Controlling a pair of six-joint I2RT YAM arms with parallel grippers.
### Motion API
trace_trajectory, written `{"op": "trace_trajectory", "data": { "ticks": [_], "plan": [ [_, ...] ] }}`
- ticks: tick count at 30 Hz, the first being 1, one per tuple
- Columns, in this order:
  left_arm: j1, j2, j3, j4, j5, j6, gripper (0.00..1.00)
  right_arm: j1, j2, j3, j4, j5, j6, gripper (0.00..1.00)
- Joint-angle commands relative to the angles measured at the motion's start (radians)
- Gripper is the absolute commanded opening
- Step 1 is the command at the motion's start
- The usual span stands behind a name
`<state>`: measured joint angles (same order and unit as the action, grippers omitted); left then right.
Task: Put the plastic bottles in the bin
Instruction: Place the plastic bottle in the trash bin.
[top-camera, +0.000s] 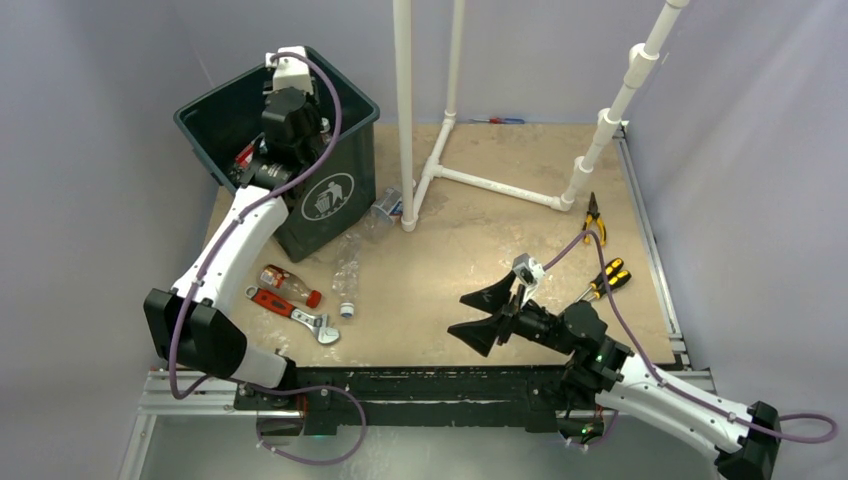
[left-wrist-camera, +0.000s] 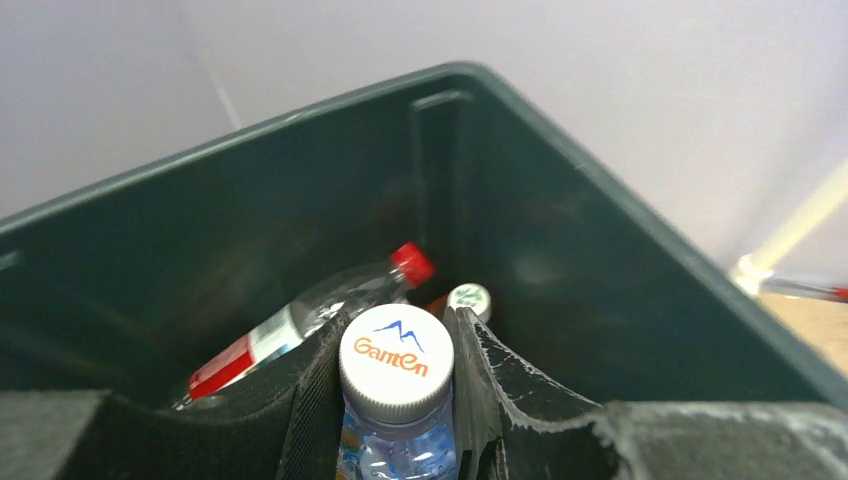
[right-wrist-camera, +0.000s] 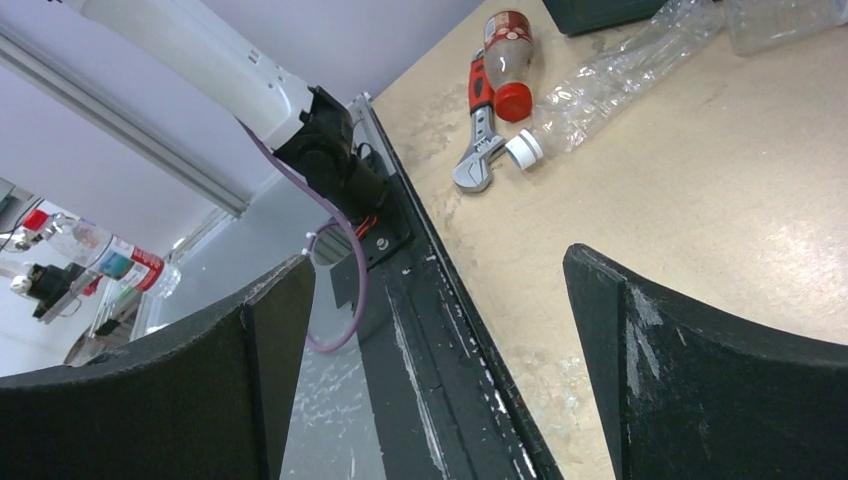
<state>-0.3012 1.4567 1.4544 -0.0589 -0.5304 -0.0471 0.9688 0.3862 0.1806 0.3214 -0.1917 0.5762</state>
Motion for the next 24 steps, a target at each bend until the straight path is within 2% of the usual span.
{"op": "trace_trajectory", "data": {
  "ticks": [1,4,12,20,21,22,24],
  "plan": [
    [0.011,-0.010,-0.061,-0.001,-0.107,0.088,0.00,0.001,-0.002,0.025,0.036,0.009,0.001,0.96],
    [0.017,0.033,-0.080,-0.024,-0.092,0.059,0.00,0.002,-0.026,0.025,0.009,0.011,0.006,0.96],
    [0.082,0.139,-0.023,-0.120,0.063,-0.088,0.00,0.002,-0.111,0.027,-0.071,0.040,0.005,0.96],
    [0.169,0.177,0.053,-0.183,0.201,-0.190,0.00,0.001,-0.097,0.030,-0.064,0.034,-0.001,0.96],
    [0.169,0.179,0.047,-0.183,0.199,-0.190,0.01,0.001,-0.096,0.032,-0.064,0.035,-0.004,0.96],
    [0.169,0.181,0.036,-0.181,0.196,-0.191,0.08,0.001,-0.097,0.033,-0.064,0.037,-0.004,0.96],
    [0.169,0.180,0.014,-0.181,0.175,-0.204,0.30,0.001,-0.101,0.033,-0.062,0.040,-0.006,0.96]
  ]
}}
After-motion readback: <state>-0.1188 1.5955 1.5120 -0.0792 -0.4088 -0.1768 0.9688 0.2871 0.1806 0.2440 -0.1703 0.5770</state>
